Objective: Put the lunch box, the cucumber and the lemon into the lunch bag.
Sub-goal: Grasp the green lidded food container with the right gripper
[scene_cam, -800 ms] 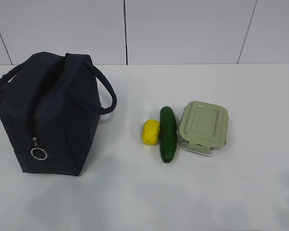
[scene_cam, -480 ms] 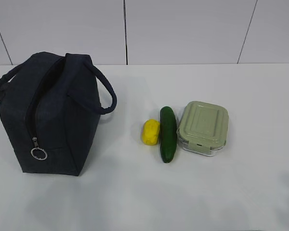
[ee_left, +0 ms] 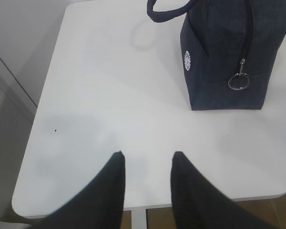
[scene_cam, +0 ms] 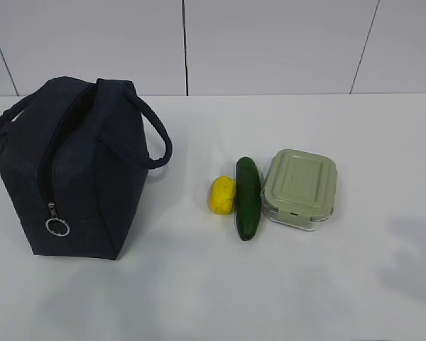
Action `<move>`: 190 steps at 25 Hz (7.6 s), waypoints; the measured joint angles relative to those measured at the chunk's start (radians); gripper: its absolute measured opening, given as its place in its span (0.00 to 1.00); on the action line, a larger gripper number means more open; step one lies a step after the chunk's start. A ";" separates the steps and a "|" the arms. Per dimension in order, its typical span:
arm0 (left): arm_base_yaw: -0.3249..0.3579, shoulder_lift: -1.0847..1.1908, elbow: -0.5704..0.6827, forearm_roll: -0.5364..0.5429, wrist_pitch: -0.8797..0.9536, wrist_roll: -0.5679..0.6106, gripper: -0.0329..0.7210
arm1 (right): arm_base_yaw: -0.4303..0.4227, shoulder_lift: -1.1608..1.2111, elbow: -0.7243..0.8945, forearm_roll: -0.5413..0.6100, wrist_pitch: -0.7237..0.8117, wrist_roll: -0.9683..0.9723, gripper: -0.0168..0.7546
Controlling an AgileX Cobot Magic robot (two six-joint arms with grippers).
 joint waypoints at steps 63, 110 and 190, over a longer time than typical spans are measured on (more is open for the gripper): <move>0.000 0.000 0.000 0.000 0.000 0.000 0.36 | -0.403 1.679 -0.354 1.471 0.123 -1.183 0.65; 0.000 0.000 0.000 0.000 0.000 0.000 0.36 | -0.312 1.968 -0.504 1.629 0.107 -1.329 0.78; 0.000 0.000 0.000 0.000 0.000 0.000 0.36 | -0.197 2.032 -0.513 1.768 0.014 -1.393 0.54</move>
